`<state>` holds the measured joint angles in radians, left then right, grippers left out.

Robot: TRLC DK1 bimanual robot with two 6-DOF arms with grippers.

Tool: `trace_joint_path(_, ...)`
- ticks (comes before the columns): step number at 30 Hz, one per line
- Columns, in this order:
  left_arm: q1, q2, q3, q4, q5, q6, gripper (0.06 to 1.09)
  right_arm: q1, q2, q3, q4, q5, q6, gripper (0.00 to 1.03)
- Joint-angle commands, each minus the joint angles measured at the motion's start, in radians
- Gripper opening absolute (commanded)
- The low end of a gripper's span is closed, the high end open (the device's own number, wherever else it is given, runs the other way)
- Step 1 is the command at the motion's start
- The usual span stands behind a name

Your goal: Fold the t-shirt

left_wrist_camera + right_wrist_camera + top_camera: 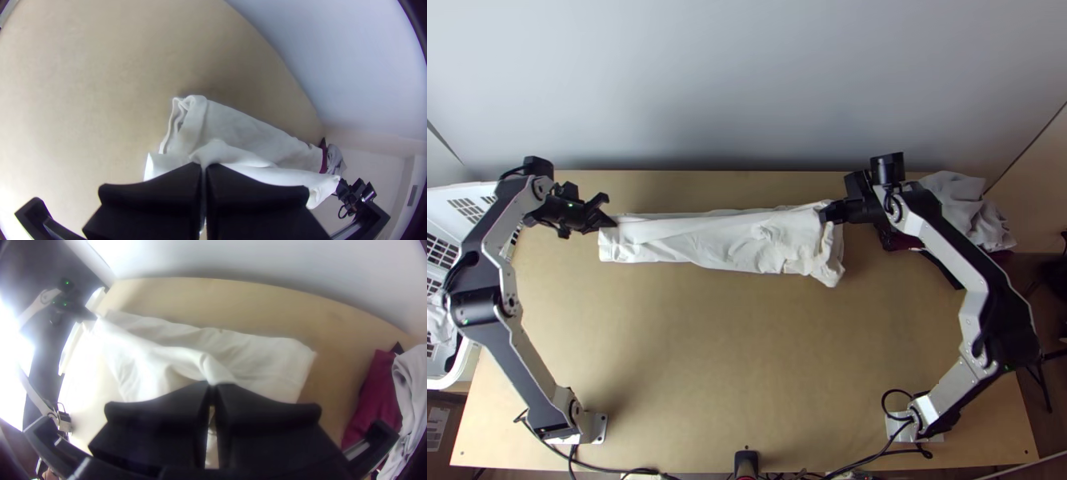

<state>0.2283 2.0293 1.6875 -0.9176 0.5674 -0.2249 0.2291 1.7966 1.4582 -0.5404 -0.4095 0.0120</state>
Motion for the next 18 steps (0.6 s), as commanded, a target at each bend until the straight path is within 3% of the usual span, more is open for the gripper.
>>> trace_joint_path(1, -0.033, 0.152, 0.080, 0.006, -0.001, -0.082, 0.09, 0.001, 0.156, 0.037, 0.062, 0.000, 0.014, 0.03)
trace_joint_path(18, -0.047, 0.197, 0.086, 0.034, -0.001, -0.134, 0.09, -0.043, 0.333, 0.016, 0.218, 0.018, 0.009, 0.03)
